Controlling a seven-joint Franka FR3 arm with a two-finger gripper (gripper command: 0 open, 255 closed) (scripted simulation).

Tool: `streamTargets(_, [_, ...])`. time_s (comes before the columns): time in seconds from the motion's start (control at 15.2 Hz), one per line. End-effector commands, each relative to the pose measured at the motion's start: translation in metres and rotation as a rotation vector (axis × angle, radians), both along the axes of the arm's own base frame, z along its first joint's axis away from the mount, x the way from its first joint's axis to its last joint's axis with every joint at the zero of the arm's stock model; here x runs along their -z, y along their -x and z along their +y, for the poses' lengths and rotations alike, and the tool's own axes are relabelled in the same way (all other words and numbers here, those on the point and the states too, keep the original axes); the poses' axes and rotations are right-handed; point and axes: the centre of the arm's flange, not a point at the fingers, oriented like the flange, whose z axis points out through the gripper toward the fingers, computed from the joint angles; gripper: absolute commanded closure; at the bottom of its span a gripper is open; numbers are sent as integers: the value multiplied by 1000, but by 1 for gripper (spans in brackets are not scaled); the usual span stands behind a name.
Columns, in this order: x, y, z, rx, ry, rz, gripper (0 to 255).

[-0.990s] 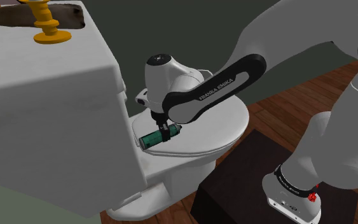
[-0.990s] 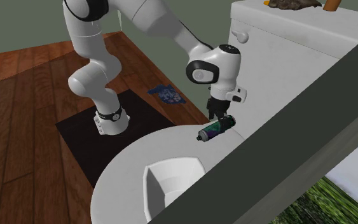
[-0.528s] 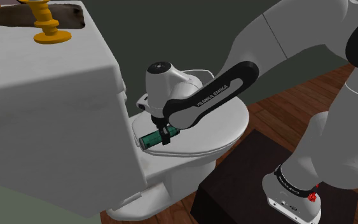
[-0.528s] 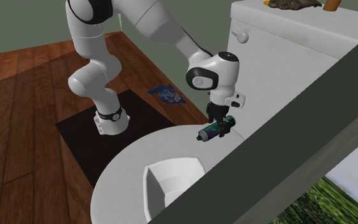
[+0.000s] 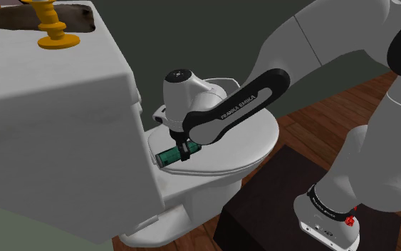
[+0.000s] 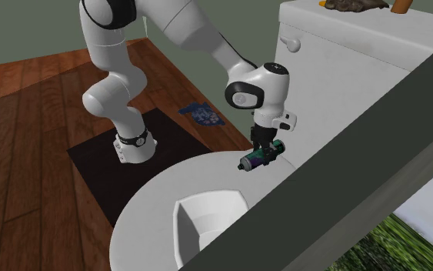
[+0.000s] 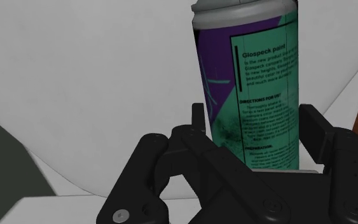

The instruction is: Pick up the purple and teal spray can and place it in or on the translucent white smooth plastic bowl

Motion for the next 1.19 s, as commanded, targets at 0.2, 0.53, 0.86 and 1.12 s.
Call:
streamTargets(0.2, [0,0,0,0,0,0,255])
streamTargets(0.53, [-10,0,0,0,0,0,255])
streamTargets(0.86, [-37,0,0,0,0,0,255])
streamTargets(1.12, [-58,0,0,0,0,0,255])
